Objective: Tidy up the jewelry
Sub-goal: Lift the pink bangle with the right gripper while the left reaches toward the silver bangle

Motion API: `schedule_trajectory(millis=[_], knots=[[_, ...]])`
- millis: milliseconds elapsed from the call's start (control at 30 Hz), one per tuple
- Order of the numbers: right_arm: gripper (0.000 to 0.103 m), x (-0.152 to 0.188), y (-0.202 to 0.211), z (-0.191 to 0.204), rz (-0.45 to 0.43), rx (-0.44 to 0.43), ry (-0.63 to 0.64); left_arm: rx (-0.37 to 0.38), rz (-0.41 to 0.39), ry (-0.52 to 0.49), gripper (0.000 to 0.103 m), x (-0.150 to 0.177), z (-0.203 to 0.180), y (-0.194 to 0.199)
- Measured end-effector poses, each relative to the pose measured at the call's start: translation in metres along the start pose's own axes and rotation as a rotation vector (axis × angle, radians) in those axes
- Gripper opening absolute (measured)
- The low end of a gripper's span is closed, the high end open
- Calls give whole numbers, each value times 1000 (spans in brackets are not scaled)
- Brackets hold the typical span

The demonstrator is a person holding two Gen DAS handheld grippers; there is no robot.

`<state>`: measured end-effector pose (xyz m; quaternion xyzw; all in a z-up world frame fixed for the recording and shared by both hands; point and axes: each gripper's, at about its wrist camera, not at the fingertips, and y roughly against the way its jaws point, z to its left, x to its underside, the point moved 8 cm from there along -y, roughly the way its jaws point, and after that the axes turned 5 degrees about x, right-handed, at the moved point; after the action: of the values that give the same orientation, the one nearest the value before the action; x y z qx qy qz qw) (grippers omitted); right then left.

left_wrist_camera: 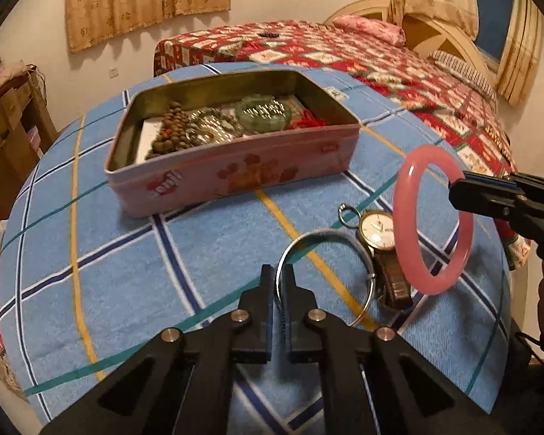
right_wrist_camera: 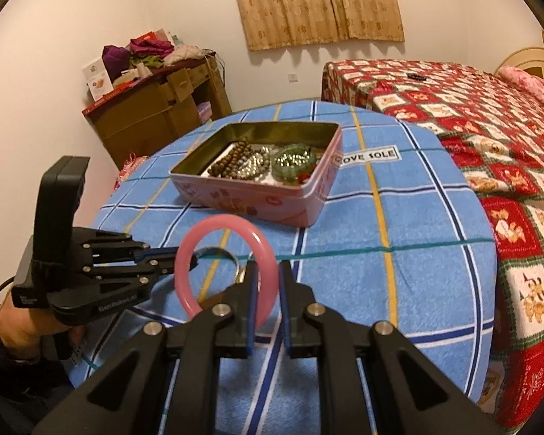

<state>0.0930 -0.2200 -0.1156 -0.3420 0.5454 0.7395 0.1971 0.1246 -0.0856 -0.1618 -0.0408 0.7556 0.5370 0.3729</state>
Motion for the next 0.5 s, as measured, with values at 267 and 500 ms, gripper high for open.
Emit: schedule_trajectory(millis=[267,500], knots=[[13,-12,1,3,-19,-2,12,14,-57,-14,2,-14,1,23],[13,-12,-1,-1,-14,2,1,65,-79,49,3,-14,-2,20]])
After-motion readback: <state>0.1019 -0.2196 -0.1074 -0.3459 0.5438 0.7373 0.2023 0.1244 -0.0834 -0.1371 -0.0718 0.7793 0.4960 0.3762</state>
